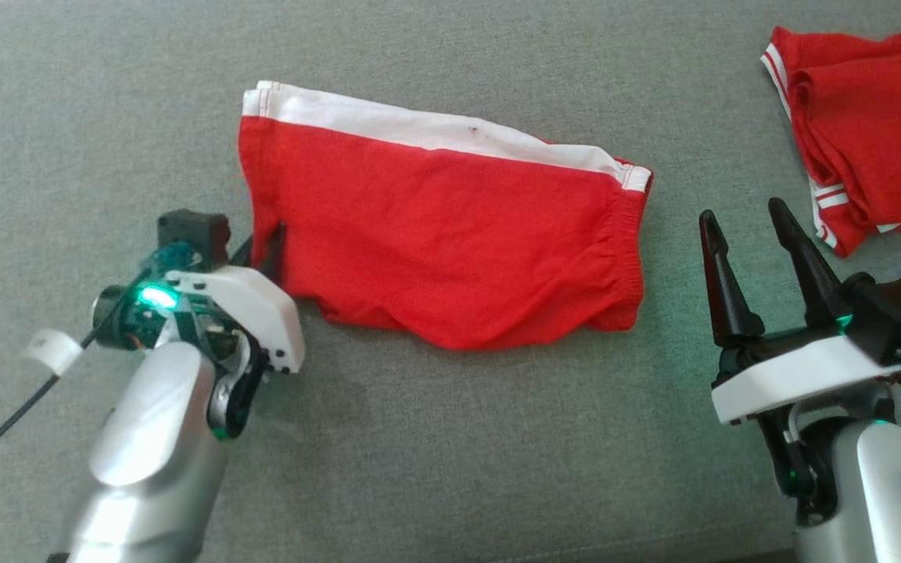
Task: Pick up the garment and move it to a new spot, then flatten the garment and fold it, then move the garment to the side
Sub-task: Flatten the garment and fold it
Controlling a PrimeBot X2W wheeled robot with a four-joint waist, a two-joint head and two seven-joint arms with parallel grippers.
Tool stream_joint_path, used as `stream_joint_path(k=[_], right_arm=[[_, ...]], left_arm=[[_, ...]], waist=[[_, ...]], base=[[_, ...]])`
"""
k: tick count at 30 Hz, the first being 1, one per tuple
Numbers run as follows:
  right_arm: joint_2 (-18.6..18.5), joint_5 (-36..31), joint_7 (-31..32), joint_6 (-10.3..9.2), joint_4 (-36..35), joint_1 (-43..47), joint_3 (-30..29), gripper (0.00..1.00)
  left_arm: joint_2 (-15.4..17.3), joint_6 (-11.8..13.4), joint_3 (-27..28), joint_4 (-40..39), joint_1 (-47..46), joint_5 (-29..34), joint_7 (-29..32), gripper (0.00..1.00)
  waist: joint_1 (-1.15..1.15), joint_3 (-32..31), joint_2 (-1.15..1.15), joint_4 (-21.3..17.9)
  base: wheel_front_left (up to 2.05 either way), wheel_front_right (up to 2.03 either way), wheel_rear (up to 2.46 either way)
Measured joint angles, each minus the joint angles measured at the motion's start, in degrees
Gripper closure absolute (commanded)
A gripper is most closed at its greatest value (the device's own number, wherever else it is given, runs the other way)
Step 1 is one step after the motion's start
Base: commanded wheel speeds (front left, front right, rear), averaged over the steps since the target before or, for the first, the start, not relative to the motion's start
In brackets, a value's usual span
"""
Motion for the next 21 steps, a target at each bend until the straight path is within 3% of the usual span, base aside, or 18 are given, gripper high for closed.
stream_joint_path(k=[9,21], right_arm=[[0.0,-0.1,0.3,0.00,0.7,1.1,-2.4,0.00],[0.1,-1.0,4.5,0.00,0.8,3.5,-4.9,0.00]], left_arm=[[0.0,0.7,-1.0,-5.3,6.6,-0.1,-0.2,1.00],[-2.2,5.3,-0.6,-13.1,19.9,-3.0,-4.1,1.00]], waist=[[-0.01,-3.7,0.00,2.4],[-0.01,-8.6,0.00,8.0]], base=[[0.00,0.00,0.00],[0.00,0.00,0.00]])
